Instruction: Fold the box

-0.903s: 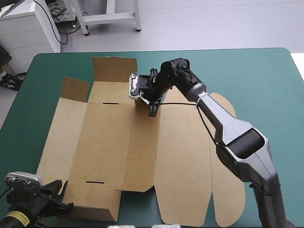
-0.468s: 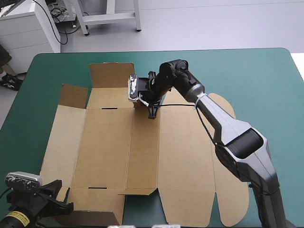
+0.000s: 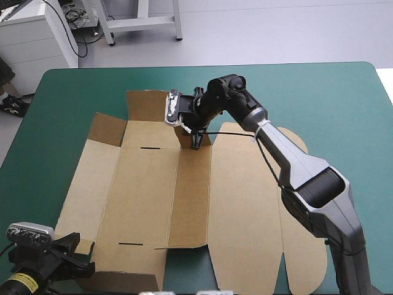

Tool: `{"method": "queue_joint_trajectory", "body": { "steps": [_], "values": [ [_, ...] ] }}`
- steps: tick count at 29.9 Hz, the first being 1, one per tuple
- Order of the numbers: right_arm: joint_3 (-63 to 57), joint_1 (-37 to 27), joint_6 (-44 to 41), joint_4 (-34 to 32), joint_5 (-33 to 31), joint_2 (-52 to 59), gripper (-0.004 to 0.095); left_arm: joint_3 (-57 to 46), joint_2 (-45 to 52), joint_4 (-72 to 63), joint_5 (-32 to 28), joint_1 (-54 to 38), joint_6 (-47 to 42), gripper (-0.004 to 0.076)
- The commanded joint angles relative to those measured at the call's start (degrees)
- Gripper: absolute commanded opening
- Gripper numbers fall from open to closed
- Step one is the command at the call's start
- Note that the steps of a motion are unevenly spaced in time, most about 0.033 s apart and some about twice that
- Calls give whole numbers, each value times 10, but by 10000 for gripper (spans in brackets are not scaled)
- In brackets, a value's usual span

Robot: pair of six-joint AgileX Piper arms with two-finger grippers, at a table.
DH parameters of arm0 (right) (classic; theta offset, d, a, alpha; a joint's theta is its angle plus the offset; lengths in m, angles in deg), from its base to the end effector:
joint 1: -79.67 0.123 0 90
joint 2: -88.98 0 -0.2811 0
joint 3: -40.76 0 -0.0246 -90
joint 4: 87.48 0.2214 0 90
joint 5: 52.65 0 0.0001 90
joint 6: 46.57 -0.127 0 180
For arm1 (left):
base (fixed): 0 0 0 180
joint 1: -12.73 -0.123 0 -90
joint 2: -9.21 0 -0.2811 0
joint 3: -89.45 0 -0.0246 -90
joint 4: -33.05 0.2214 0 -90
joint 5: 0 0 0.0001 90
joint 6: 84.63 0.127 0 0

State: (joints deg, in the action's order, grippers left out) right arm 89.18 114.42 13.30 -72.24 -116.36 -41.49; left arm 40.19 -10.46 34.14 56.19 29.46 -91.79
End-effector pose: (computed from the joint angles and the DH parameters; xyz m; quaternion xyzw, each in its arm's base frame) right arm 0.3684 0.2920 0.2908 -0.6819 0.6578 0.0643 0.3133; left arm 0.0359 -0.0087 0.2470 0.0751 0.8843 -0.0861 0.4528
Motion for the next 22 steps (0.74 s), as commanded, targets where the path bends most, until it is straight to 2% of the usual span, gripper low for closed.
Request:
{"method": "queue_joint_trajectory", "body": {
  "steps": [1, 4, 6, 9, 13, 17, 22],
  "values": [
    [16, -4, -37, -41, -6, 87, 363, 18, -9, -3, -32, 1, -5, -8],
    [16, -13, -90, -109, -38, 119, 355, 18, -9, -3, -32, 1, -5, -8],
    [16, -30, -135, -136, -54, 139, 316, 18, -9, -3, -32, 1, -5, -8],
    [15, -74, -177, -132, -82, 169, 174, 18, -9, -3, -32, 1, -5, -8],
    [-7, -141, -238, -132, -82, 214, -15, 18, -9, -3, -32, 1, -5, -8],
    [-66, -208, -274, -127, -82, 272, -14, 18, -9, -3, -32, 1, -5, -8],
    [-203, -283, -289, -65, -81, 364, -14, 18, -9, -3, -32, 1, -6, -8]
  ]
}}
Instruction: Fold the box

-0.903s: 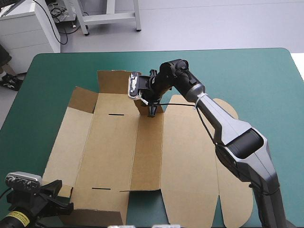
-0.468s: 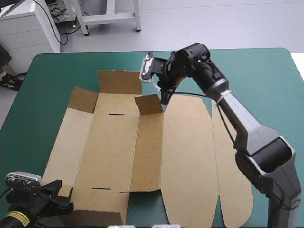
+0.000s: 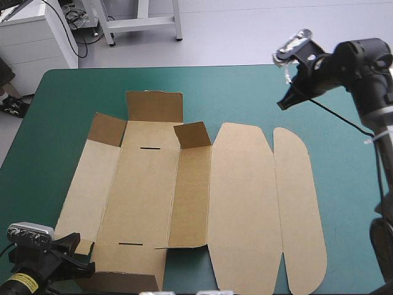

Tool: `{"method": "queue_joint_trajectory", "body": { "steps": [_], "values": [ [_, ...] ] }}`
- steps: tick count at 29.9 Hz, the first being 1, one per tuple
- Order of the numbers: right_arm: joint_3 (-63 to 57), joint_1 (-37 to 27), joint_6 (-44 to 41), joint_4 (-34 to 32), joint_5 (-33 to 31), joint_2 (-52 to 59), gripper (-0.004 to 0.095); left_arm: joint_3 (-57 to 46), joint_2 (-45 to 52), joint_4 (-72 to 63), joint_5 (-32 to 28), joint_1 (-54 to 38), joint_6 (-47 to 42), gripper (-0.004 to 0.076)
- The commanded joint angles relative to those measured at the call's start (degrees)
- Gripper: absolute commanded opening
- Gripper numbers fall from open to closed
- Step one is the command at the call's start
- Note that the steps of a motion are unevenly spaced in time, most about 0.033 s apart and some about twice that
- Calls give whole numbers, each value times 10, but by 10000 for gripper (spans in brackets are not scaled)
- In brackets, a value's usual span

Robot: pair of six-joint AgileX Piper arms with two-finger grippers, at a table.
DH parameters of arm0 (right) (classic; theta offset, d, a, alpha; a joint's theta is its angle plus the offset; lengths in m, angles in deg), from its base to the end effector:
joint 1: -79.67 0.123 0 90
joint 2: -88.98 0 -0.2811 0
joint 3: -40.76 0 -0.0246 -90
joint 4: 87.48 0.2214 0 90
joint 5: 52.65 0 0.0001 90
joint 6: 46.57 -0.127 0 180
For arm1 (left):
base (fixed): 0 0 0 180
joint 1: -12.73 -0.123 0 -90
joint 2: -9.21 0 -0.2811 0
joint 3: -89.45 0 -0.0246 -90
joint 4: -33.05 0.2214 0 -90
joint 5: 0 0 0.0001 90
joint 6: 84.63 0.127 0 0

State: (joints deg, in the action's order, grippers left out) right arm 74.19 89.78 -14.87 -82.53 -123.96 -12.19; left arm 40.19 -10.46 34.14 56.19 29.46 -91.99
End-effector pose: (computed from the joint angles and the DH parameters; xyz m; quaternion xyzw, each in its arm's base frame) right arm 0.3260 0.0687 0.4098 -0.3352 0.8739 -0.0231 0.3514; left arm 0.0359 -0.0087 0.2470 0.0735 0.8844 -0.0869 0.4526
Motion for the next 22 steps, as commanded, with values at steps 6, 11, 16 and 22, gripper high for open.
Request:
{"method": "queue_joint_trajectory", "body": {
  "steps": [6, 11, 16, 22],
  "values": [
    [-236, -120, -9, 85, 48, 184, -15, 18, -9, -2, -31, 1, -4, -8],
    [-294, -165, -46, 99, 73, 230, -15, 21, -26, -2, -16, 1, -4, -8],
    [-300, -175, -70, 97, 71, 239, -14, 59, -63, 4, -8, 1, 5, -8],
    [-300, -175, -84, 109, 71, 239, -15, 141, -139, 5, 4, 1, 8, -8]
  ]
}}
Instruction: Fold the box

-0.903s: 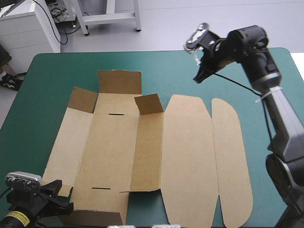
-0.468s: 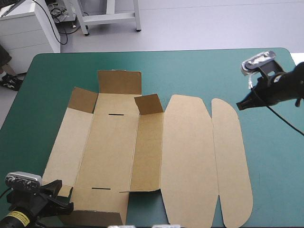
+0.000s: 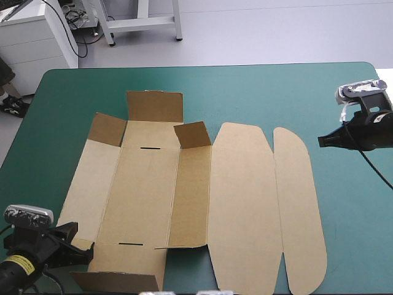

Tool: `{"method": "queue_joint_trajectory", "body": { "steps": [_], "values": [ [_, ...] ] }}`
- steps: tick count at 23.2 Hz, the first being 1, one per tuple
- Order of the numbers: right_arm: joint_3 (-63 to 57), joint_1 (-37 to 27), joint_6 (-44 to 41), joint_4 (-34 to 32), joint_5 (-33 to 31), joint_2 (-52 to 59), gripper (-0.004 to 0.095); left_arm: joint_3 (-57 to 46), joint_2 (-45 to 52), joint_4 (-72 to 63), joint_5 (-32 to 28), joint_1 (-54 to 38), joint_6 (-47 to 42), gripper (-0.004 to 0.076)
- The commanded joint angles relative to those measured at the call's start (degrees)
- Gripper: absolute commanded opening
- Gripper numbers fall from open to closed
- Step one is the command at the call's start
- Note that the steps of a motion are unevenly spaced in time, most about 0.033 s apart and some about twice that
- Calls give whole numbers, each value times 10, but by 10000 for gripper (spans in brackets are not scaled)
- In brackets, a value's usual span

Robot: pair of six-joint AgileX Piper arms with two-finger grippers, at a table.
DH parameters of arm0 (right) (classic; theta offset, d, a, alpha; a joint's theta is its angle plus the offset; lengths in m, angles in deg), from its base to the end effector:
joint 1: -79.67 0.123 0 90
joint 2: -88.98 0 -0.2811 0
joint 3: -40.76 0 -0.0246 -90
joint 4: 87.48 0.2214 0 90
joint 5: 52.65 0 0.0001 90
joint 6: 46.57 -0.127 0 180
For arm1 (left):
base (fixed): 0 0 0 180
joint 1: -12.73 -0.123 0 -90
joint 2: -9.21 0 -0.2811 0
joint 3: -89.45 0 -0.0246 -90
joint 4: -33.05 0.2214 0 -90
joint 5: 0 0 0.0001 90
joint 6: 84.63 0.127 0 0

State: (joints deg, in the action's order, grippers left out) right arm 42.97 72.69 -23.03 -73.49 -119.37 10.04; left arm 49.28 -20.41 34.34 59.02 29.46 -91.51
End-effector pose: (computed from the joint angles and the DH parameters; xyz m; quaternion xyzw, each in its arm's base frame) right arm 0.2324 0.0000 0.3749 -0.1252 0.9342 0.0351 0.3322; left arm 0.0522 -0.0131 0.2819 0.0785 0.8984 -0.0774 0.4251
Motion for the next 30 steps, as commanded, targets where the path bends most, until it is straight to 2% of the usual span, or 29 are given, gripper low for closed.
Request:
{"method": "queue_joint_trajectory", "body": {
  "steps": [1, 5, 10, 12, 13, 15, 16, 18, 19, 21, 30],
  "values": [
    [12, -4, -3, 27, 25, 16, -15, 77, -67, 3, -18, 1, 9, -8],
    [12, -4, 0, 33, 36, 16, -15, 158, -155, 3, 35, 1, 9, -8],
    [12, -4, 2, 33, 38, 16, -15, 179, -208, 4, 39, 1, 29, -8],
    [12, -4, 2, 33, 41, 16, -15, 179, -219, 4, 48, 1, 30, 18],
    [12, -4, 2, 33, 42, 16, -15, 179, -222, 4, 50, 1, 30, 56],
    [12, -4, 2, 33, 44, 16, -15, 179, -225, 4, 53, 1, 30, 193],
    [12, -4, 5, 33, 46, 16, -15, 179, -225, 2, 53, 1, 30, 305],
    [12, -4, 6, 33, 48, 16, -15, 179, -225, -3, 53, 1, 25, 438],
    [12, -4, 6, 33, 49, 16, -15, 179, -225, -7, 53, 1, 13, 498],
    [12, -4, 7, 33, 49, 16, -15, 179, -225, -13, 52, 1, -21, 564],
    [12, -4, 15, 33, 46, 16, -15, 186, -227, 53, 54, 1, -56, 544]
  ]
}}
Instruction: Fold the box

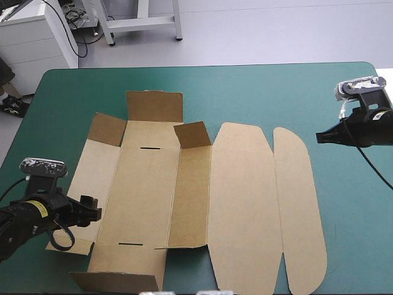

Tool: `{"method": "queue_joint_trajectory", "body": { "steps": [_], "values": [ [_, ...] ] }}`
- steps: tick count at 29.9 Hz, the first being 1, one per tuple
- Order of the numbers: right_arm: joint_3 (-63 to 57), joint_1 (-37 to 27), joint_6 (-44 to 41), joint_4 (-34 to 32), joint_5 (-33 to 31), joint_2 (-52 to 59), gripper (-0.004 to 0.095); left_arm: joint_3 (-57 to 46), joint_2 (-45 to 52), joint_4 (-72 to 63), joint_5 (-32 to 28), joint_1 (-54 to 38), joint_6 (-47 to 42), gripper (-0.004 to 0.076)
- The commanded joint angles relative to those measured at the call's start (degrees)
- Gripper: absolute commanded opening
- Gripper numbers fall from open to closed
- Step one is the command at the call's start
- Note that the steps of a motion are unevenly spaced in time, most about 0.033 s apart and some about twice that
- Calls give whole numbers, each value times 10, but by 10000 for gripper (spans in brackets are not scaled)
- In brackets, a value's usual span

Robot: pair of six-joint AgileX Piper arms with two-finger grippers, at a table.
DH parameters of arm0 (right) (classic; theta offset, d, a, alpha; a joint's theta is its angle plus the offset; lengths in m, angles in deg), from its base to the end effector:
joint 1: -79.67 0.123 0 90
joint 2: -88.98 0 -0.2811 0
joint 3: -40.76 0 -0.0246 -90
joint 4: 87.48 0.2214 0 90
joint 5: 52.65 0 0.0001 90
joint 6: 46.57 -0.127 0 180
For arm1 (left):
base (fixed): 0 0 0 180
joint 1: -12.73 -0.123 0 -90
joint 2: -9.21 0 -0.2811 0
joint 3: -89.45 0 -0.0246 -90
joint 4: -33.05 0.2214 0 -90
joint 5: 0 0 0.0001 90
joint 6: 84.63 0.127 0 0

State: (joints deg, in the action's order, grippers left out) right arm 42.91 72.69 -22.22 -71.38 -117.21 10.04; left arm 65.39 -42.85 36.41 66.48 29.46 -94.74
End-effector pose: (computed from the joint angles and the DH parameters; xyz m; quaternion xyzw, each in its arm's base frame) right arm 0.2363 0.0031 0.3786 -0.1263 0.9259 0.0456 0.3531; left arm 0.1104 -0.0261 0.3209 0.0571 0.9451 -0.0460 0.3185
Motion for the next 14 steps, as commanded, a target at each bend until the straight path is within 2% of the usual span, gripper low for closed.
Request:
{"method": "queue_joint_trajectory", "body": {
  "steps": [1, 6, 14],
  "values": [
    [13, -4, 7, 12, 25, 16, -15, 29, -5, 44, -17, 1, -33, 544],
    [13, -4, 9, 12, 24, 16, -15, 59, -41, 74, 13, 1, -38, 543],
    [13, -4, 9, 12, 22, 16, -15, 105, -166, 159, 13, -1, -41, 486]
  ]
}}
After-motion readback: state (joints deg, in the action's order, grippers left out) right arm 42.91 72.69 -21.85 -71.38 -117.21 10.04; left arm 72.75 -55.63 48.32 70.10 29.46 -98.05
